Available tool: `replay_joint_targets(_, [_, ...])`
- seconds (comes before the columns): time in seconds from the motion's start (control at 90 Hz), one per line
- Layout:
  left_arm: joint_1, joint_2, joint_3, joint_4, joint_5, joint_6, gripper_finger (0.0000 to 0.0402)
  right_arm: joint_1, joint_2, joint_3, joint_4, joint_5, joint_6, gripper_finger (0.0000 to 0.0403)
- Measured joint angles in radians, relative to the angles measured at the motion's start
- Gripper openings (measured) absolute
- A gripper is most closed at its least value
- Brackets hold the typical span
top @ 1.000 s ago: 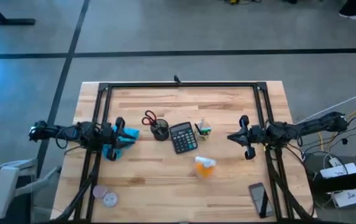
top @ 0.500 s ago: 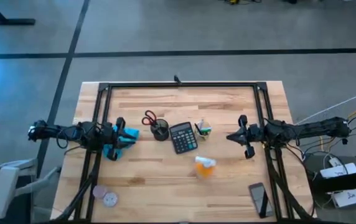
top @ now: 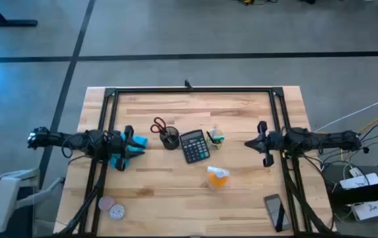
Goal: Apply microfiber cloth
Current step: Return to Home Position
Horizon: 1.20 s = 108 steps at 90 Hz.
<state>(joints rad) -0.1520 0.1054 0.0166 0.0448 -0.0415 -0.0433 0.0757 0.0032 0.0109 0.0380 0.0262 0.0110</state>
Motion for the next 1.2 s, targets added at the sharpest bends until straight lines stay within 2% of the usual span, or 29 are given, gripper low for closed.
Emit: replay_joint_targets(1.2, [0.0,0.137,0.001,0.008,-0.001,0.0,0.0126,0.0,0.024,0.0,0.001,0.0,-0.021,0.0])
